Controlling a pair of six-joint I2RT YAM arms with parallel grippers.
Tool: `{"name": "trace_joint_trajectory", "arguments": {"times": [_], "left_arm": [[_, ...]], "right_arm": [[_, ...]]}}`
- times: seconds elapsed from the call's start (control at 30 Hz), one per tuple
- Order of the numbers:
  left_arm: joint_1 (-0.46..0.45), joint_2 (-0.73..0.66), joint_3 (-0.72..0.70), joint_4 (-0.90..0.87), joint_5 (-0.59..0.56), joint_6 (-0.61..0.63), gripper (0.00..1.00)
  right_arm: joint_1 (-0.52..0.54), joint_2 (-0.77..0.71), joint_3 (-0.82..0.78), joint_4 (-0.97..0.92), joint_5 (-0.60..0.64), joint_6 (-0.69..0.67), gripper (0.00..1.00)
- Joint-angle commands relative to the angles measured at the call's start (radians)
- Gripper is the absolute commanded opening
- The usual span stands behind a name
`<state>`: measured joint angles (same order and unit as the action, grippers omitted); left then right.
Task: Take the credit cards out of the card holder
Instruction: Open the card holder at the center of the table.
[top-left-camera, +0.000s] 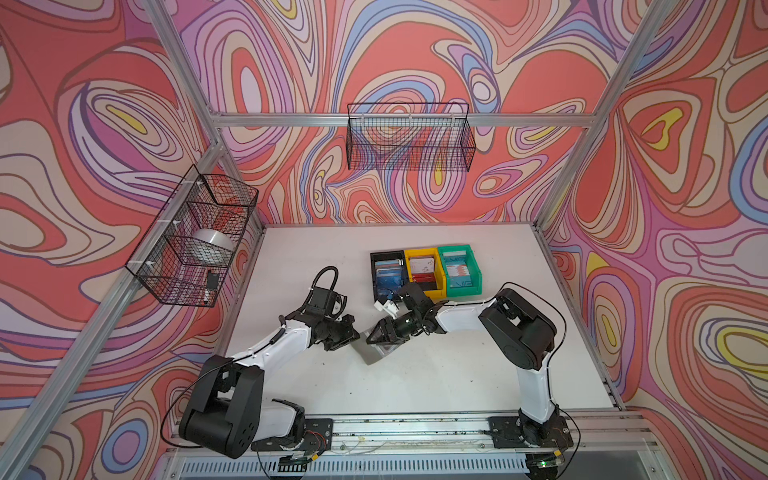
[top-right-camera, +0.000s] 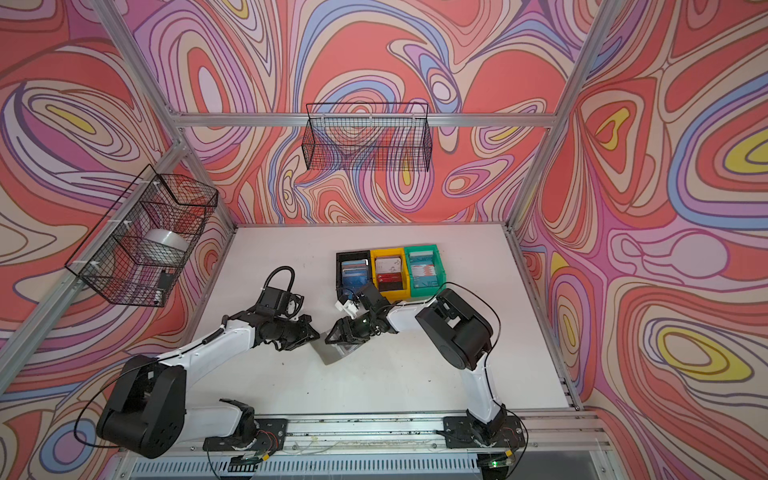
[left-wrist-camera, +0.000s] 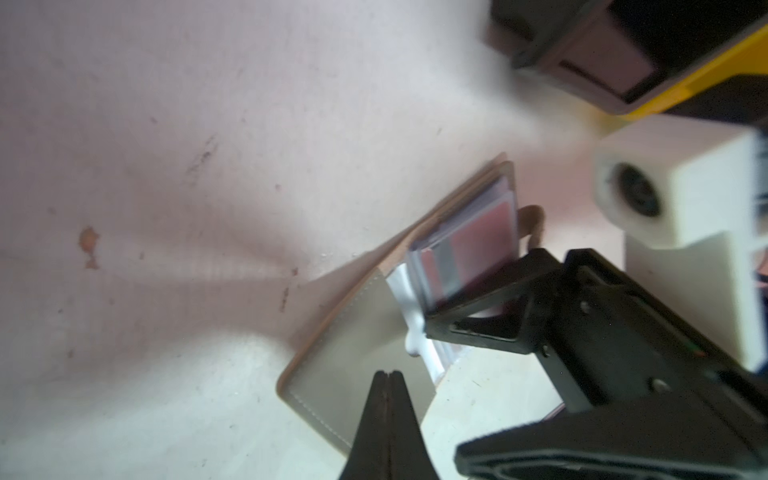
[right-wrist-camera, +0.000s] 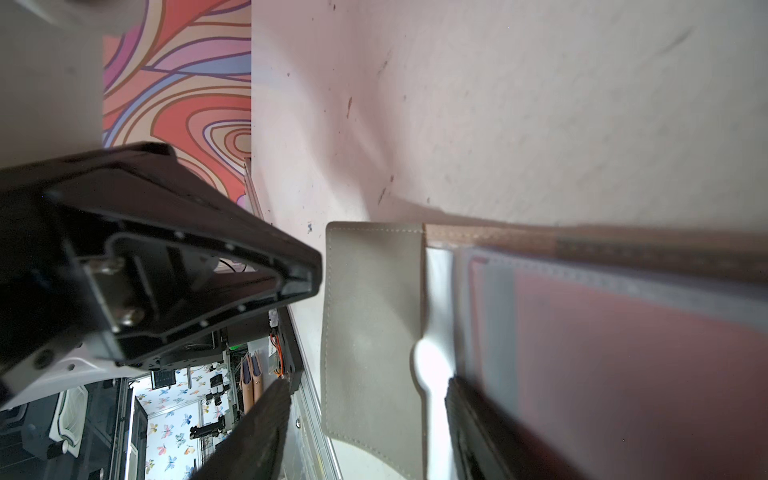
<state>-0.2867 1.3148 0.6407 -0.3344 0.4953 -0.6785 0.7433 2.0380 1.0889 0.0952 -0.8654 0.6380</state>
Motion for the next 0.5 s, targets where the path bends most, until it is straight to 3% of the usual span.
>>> {"name": "trace_joint_trajectory", "arguments": {"times": [0.0, 0.23, 0.47], "left_arm": [[0.006, -0.028, -0.022, 0.043, 0.039, -0.046, 0.00], [-0.012, 0.044, -0.097, 0.181, 0.064, -0.119, 0.00], [-0.017, 0.106, -0.104, 0.146, -0.004, -0.088, 0.00]], "right_arm": [[-0.007, -0.001, -0.003, -0.058, 0.040, -0.003, 0.63], [-0.007, 0.003, 0.005, -0.052, 0.044, 0.009, 0.63], [-0.008, -0.018, 0.002, -0.061, 0.064, 0.017, 0.63]]}}
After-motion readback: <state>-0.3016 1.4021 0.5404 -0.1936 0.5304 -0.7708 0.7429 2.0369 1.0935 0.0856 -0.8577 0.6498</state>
